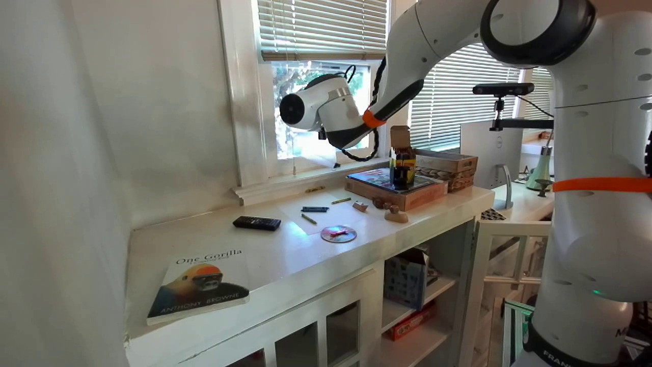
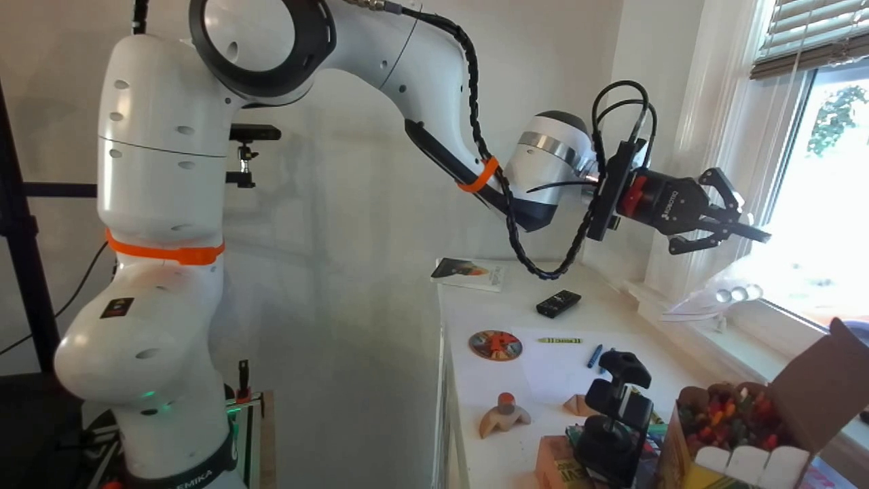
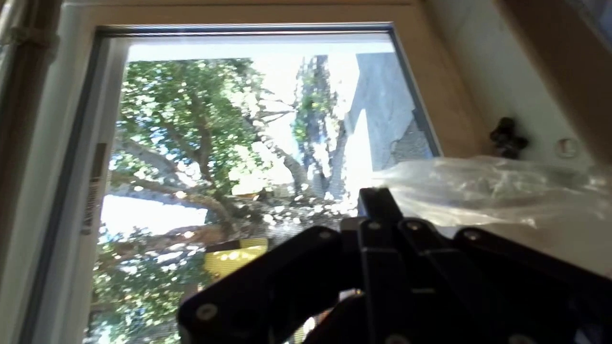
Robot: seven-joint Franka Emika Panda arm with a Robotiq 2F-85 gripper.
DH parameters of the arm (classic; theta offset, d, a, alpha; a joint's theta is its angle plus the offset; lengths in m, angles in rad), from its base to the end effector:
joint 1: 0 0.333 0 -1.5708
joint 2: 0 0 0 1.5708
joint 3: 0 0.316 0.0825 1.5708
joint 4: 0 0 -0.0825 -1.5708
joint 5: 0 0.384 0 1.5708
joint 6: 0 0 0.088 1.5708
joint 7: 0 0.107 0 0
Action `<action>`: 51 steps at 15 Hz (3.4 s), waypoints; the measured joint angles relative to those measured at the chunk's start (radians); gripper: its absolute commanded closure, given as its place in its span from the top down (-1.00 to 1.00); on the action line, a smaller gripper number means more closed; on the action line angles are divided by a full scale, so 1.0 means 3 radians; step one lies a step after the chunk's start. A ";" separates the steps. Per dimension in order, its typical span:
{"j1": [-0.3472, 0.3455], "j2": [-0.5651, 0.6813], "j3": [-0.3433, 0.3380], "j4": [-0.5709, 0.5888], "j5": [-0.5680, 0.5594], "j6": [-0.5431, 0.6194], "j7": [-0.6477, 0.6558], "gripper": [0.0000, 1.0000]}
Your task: Pick up the plastic bag and shake it
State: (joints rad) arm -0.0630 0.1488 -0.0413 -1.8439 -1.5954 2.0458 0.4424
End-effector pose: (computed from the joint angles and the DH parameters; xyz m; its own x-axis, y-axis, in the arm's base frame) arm 0.6201 -0.1188 0.5009 0.9434 0.3280 0.0496 0.0070 -0.1691 0.9856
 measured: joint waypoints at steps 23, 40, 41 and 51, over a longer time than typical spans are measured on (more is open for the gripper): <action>0.0055 -0.0041 0.0022 0.0073 0.0219 -0.0116 -0.0492 -1.00; 0.0041 -0.0181 0.0044 0.0099 0.2810 -0.0577 -0.2827 -1.00; 0.0039 -0.0190 0.0040 0.0204 0.2953 -0.0788 -0.2987 -1.00; -0.0047 0.0194 -0.0076 0.1407 0.3280 -0.2442 -0.3522 -1.00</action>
State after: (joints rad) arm -0.0772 0.2070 -0.0640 -1.4217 -0.6114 1.3132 -0.6142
